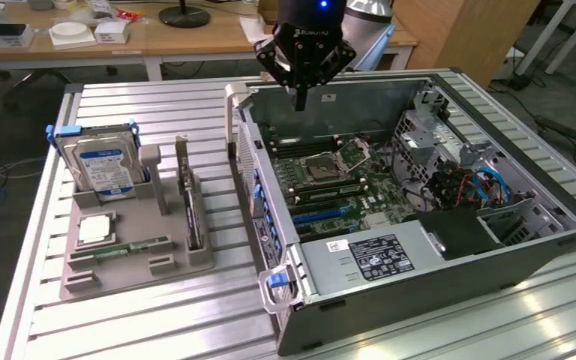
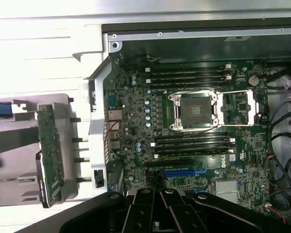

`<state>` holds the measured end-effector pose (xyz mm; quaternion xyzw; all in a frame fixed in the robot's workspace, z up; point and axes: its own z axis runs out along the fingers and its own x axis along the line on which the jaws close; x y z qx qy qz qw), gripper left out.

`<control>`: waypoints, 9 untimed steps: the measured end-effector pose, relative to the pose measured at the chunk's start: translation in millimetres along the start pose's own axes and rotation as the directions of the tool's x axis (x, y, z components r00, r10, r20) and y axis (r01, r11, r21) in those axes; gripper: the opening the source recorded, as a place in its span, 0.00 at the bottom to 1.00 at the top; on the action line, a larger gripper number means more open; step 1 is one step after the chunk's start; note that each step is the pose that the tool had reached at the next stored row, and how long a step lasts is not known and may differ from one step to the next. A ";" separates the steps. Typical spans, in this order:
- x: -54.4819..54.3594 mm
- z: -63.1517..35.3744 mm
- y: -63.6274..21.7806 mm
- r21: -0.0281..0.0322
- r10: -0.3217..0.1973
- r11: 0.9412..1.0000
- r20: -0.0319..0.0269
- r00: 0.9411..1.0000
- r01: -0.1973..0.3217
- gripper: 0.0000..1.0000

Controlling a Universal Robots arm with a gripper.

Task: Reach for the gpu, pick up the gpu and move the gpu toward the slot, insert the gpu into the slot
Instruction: 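Reach for the gpu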

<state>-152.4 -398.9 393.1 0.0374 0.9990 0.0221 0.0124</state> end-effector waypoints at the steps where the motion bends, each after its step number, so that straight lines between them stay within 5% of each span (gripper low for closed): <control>1: 1.0 0.0 -0.1 0.000 0.000 1.000 0.000 1.000 0.000 0.10; 9: 8.9 -0.2 -0.7 0.000 0.000 1.000 0.000 1.000 0.000 0.10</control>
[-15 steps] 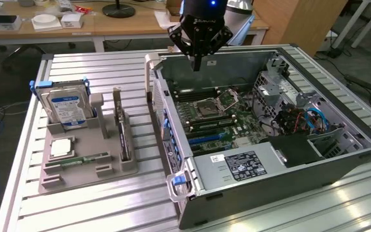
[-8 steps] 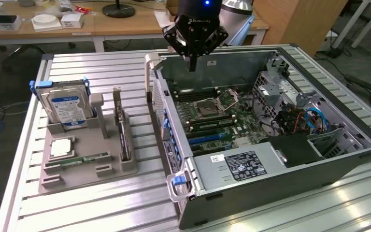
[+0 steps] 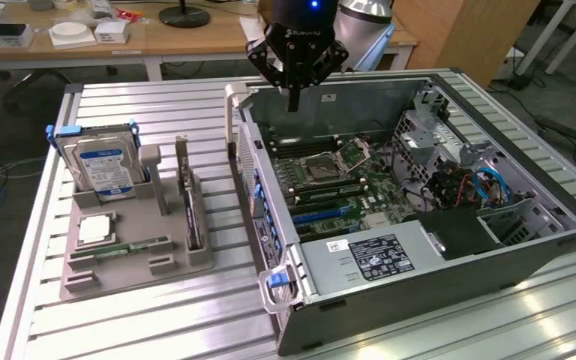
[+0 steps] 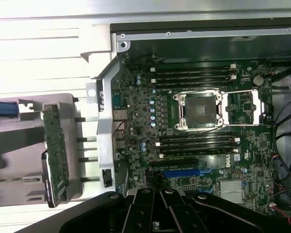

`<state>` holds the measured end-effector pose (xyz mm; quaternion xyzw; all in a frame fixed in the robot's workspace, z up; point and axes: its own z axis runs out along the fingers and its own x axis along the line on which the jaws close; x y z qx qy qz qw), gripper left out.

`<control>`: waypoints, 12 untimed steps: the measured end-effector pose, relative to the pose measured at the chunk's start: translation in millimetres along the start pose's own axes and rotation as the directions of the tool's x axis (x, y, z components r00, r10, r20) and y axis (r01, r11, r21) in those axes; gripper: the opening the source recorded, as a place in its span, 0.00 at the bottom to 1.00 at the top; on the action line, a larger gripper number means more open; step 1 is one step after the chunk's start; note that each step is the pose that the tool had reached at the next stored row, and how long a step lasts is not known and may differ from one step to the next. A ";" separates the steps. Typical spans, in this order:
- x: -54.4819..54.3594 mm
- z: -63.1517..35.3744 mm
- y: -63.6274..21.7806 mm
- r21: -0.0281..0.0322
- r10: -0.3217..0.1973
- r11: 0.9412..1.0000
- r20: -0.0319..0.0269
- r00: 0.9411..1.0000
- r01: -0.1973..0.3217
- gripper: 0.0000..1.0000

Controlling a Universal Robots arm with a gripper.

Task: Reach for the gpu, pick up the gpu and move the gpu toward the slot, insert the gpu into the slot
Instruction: 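Reach for the gpu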

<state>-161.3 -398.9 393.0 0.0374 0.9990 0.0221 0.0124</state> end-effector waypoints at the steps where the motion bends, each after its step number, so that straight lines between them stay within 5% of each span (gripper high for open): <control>1: 0.9 0.0 -0.1 0.000 0.000 1.000 0.000 1.000 0.000 0.10; 12: 12.8 -0.2 -1.0 0.000 0.000 1.000 0.000 1.000 0.000 0.10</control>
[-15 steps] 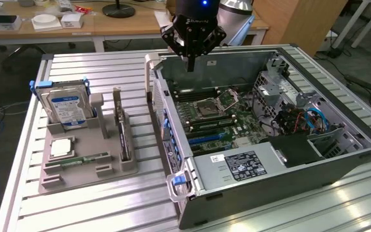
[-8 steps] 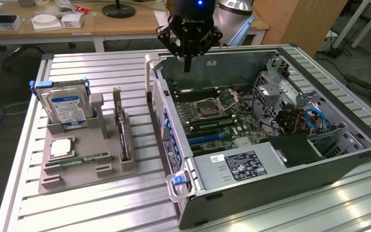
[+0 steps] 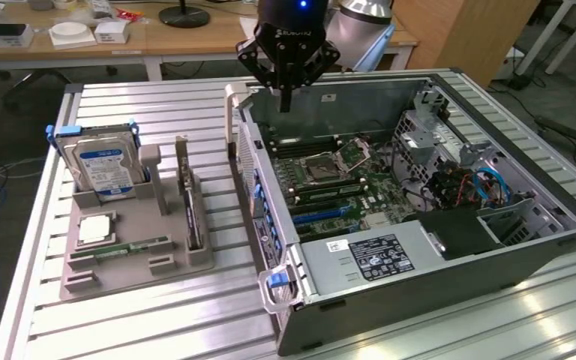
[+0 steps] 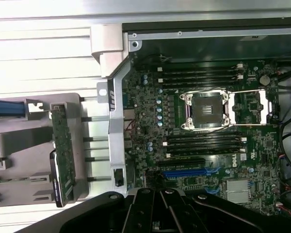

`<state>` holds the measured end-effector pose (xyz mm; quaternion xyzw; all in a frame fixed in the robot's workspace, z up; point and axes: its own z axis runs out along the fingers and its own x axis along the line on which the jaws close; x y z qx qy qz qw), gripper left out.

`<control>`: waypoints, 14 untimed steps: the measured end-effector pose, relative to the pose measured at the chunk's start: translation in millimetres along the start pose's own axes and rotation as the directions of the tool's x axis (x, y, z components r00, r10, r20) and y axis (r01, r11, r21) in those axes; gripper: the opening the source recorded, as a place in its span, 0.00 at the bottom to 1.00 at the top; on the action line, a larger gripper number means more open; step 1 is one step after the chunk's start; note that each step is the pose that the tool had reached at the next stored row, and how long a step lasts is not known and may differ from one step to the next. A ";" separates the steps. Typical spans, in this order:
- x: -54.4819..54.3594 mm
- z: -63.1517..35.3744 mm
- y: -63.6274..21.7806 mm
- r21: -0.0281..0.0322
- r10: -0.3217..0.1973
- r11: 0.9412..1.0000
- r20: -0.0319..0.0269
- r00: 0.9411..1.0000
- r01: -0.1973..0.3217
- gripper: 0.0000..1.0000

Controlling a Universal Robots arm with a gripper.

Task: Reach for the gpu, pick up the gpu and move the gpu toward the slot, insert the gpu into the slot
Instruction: 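Reach for the gpu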

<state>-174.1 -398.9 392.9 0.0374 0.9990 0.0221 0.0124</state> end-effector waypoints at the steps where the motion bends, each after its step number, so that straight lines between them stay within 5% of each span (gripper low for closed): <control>1: 1.1 0.0 -0.1 0.000 0.000 1.000 0.000 1.000 0.000 0.10; 14: 16.1 -0.3 -1.2 0.000 0.000 1.000 0.000 1.000 0.000 0.10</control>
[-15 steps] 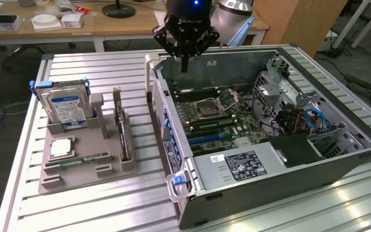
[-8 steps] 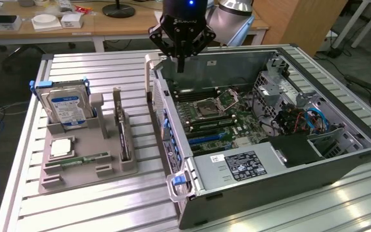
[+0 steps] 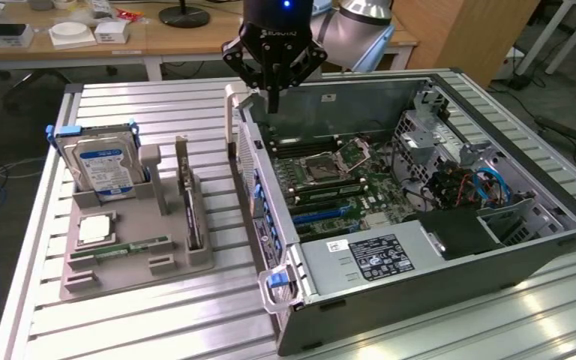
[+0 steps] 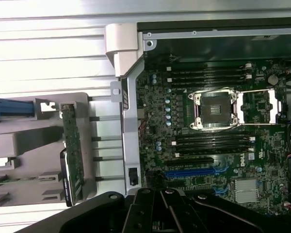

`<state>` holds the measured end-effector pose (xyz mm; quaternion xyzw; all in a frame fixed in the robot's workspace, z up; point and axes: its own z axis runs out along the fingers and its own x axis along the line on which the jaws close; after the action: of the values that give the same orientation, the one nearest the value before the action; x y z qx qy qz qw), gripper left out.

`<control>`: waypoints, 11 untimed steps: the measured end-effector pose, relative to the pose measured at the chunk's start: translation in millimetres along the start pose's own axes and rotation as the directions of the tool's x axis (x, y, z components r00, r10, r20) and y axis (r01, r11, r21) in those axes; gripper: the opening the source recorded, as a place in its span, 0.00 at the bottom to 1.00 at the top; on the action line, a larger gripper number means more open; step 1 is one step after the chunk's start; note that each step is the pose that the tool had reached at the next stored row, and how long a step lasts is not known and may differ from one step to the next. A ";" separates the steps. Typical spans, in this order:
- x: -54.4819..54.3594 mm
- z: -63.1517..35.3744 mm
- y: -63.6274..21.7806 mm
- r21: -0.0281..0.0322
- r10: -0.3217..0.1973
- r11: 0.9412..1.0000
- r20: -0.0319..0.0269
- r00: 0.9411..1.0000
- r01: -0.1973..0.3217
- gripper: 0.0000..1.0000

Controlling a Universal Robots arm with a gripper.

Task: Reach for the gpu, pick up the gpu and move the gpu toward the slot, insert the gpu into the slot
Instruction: 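Reach for the gpu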

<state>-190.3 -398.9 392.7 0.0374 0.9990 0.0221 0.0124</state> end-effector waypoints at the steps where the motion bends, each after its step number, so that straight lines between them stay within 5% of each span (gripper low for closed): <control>1: 1.2 0.0 -0.1 0.000 0.000 1.000 0.000 1.000 0.000 0.10; 11: 14.3 -0.3 -1.1 0.000 0.000 1.000 0.000 1.000 0.000 0.10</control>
<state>-204.6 -398.9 392.6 0.0374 0.9990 0.0220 0.0124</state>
